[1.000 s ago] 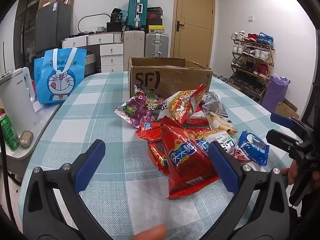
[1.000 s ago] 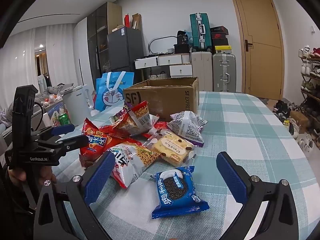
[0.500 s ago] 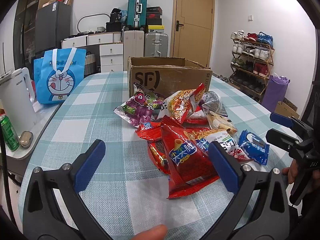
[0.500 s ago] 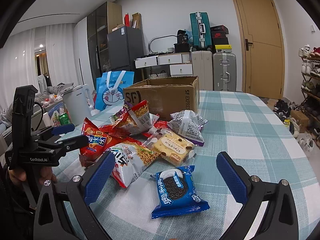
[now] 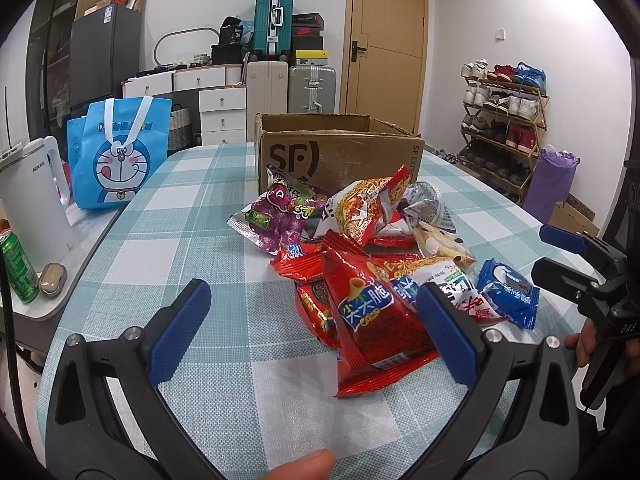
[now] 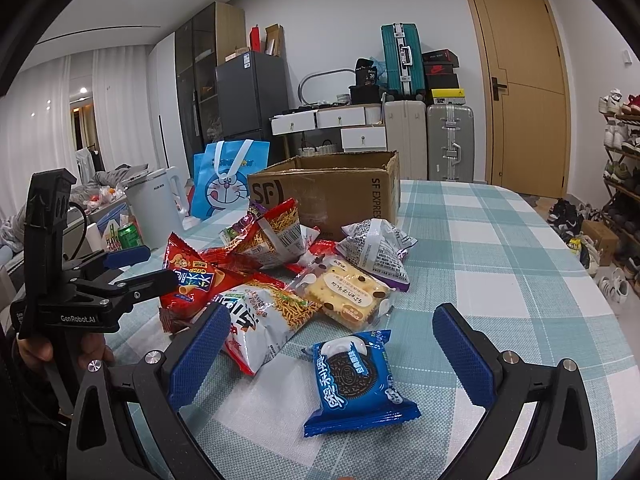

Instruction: Organize snacks

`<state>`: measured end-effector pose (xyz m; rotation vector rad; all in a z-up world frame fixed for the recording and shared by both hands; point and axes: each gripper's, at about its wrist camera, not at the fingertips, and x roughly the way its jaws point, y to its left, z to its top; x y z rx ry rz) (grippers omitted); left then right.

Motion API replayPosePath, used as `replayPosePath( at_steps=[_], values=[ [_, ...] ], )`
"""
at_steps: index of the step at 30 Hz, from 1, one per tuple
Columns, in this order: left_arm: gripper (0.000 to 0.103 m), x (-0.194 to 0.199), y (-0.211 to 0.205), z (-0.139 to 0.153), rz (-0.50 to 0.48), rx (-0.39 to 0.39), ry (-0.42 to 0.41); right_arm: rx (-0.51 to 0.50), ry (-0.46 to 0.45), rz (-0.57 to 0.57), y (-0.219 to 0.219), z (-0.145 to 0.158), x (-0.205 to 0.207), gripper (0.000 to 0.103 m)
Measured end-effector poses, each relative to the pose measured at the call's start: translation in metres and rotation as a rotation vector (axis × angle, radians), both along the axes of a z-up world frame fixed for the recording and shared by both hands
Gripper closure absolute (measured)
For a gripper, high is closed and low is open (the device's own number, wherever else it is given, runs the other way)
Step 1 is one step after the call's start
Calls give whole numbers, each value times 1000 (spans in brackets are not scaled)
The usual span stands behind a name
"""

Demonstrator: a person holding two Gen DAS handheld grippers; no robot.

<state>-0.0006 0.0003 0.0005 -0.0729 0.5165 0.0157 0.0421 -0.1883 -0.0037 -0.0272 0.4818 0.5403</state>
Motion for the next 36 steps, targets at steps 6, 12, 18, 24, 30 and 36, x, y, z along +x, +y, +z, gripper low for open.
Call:
replayPosePath(
  at_steps=[6,12,18,24,30,36],
  values=[
    [0,0,0,0,0,0,0,-1,1,-1,1,-1,0,0],
    [0,0,0,0,0,2,0,-2,2,1,1,0,-1,0],
    [0,0,0,0,0,3,0,-3,-1,1,4,-5,-1,0],
    [0,0,0,0,0,4,0,-3,0,2,3,-4,0,0],
    [0,0,0,0,0,4,1,2,7,5,5,-3,0,0],
    [0,0,0,0,-1,4,1,2,6,4,4,-3,0,0]
  ],
)
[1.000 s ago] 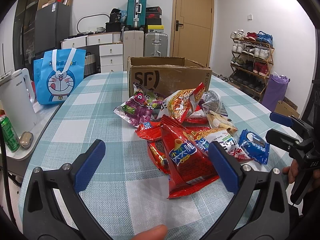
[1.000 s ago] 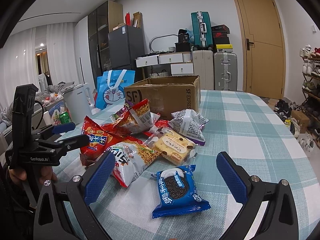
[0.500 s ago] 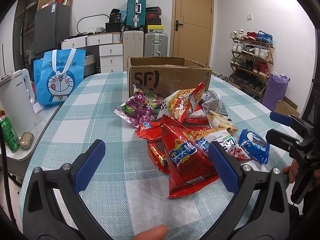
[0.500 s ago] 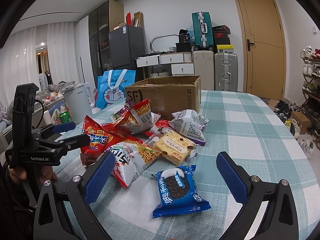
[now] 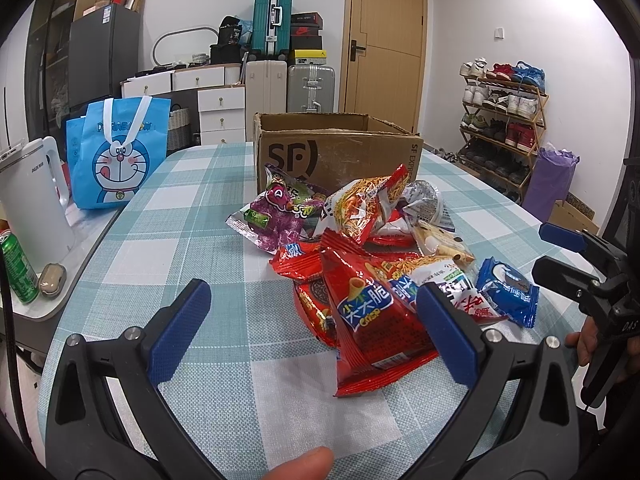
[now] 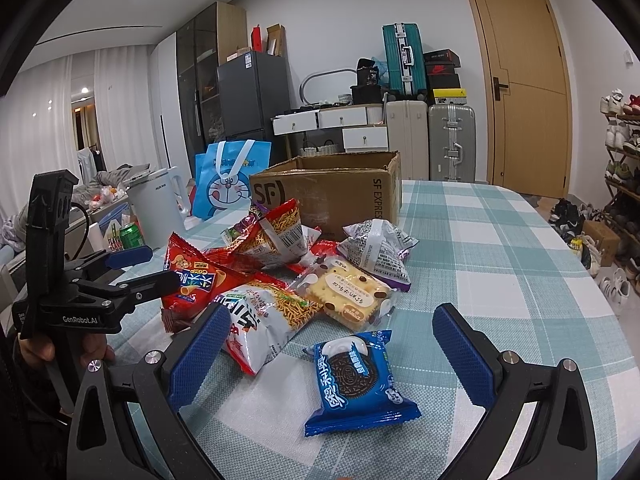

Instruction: Organize snacks

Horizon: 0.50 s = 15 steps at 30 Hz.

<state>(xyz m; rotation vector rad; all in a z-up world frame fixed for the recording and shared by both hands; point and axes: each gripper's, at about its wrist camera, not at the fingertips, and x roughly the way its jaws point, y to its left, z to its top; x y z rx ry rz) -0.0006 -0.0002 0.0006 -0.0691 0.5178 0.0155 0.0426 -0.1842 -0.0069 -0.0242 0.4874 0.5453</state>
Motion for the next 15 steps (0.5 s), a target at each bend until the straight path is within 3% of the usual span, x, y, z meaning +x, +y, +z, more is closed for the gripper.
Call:
replayPosePath(
  at_steps=[15],
  values=[
    [0,-2,2,-3,-2,-2,4,-11,28,-18,-7,6,6,0]
  ],
)
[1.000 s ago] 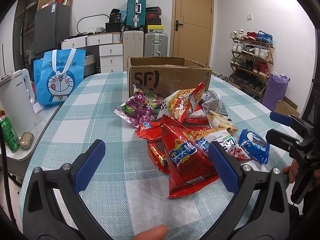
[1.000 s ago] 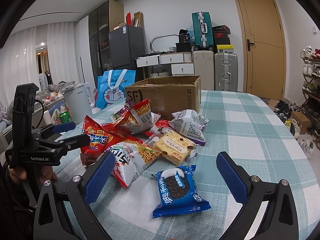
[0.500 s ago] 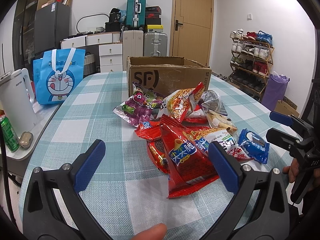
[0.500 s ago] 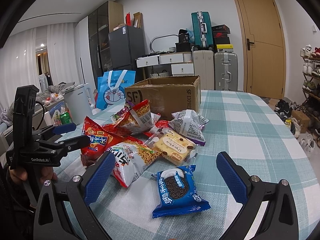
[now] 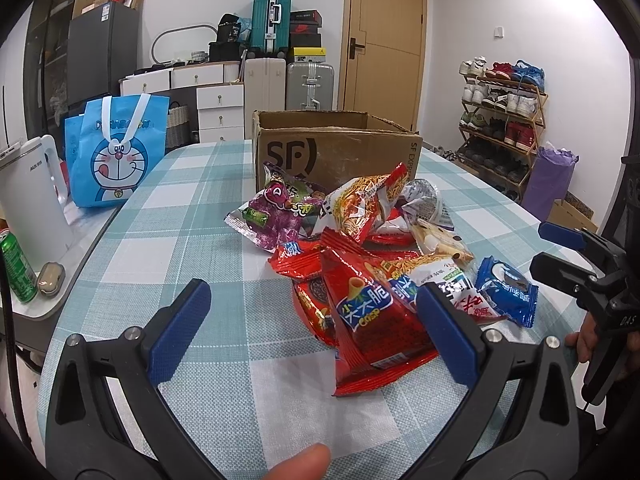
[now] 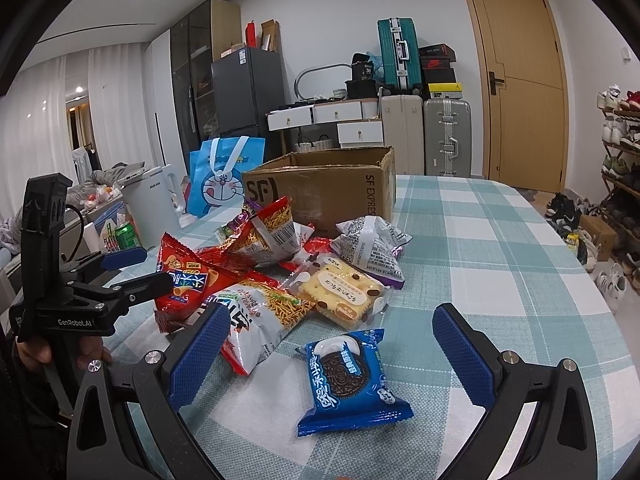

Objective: Organize snacks
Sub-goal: 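Grasp the red chip bag with the left tool while the right tool grasps the blue Oreo pack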

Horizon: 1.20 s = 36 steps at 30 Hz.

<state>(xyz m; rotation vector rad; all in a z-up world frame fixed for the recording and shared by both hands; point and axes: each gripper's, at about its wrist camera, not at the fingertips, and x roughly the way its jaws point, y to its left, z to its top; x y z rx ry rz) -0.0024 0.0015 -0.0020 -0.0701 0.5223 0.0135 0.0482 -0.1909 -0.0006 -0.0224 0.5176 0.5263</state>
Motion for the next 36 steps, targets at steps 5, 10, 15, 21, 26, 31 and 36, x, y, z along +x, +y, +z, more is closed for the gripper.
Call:
replayPosePath(
  at_steps=[5,10,15,21,26,31,36],
  values=[
    [1,-2,-5,-2,-2,3,3,-18,31,-25,-3,1,4,0],
    [1,1,-5,-1,-10,-1,7,-23,90,-33,-6,-7,8,0],
    [1,6,-7,3,-31,-20,25,-26,131,-21,-2,-14,12,0],
    [1,7,-8,7,-28,-27,40,-49,192,-2,2,-22,18,0],
    [1,17,-10,4,-20,-26,60,-40,258,-2,1,-29,26,0],
    [1,28,-11,0,-36,-35,112,-77,282,6,8,-33,29,12],
    [1,37,-11,-3,-54,-49,147,-109,294,14,14,-38,30,24]
  ],
)
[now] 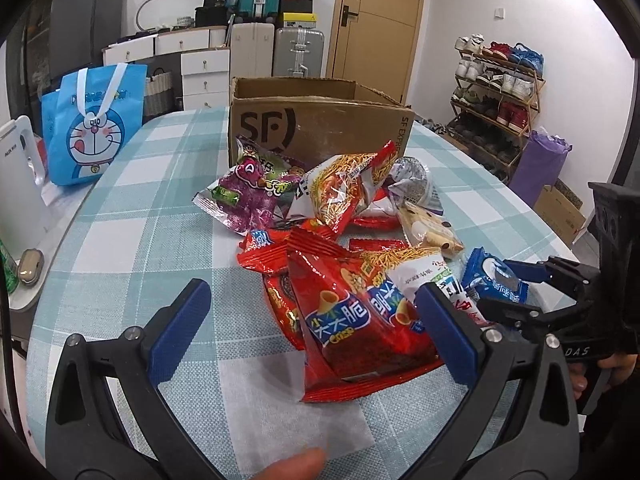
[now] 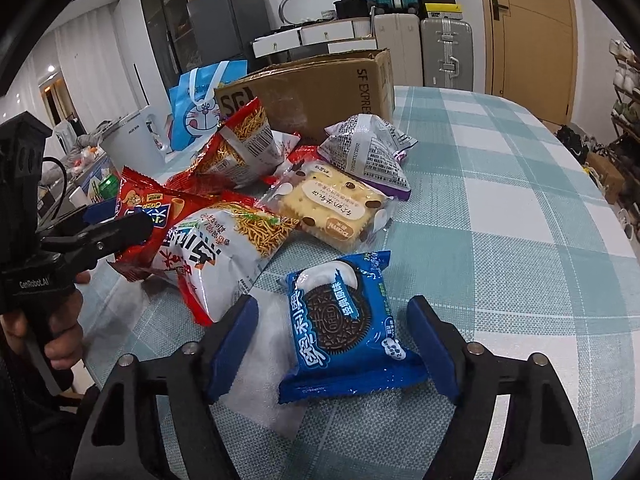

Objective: Organize snacks
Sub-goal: 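Grasp the red chip bag with the left tool while the right tool grasps the blue Oreo pack, then carry the red chip bag and blue Oreo pack into the cardboard box with both tools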

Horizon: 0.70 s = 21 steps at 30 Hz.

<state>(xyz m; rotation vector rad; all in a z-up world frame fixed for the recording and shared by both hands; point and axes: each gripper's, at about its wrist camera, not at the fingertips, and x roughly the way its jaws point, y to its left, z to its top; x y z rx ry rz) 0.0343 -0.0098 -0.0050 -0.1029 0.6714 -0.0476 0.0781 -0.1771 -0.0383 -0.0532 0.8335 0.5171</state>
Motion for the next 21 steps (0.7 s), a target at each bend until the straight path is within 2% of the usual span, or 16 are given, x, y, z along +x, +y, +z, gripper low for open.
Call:
replayPosePath(
  at_steps=[3,5,6,8,10,12,13,21],
  values=[
    [9,2,1,-3,-17,-23,16,-9,-3,1,1,-1,0,31],
    [20,3,1,-4,-39,-49,28,-15,-8,6,1,-1,-2,35],
    [23,3,0,-5,-51,-61,37,-19,-11,8,2,-1,-2,40],
    [38,4,-1,-7,-73,-75,58,-36,-21,5,4,-1,-4,47],
    [47,4,-3,-9,-89,-79,75,-43,-28,-3,2,-1,-5,56],
    [52,2,-6,-9,-89,-61,69,-33,-27,-5,1,-1,-4,57],
    [59,1,-8,-9,-101,-62,69,-31,-29,-6,1,-1,-5,57],
    [65,-7,-7,-5,-97,-56,58,-8,-73,-17,-1,6,-11,57]
  ],
)
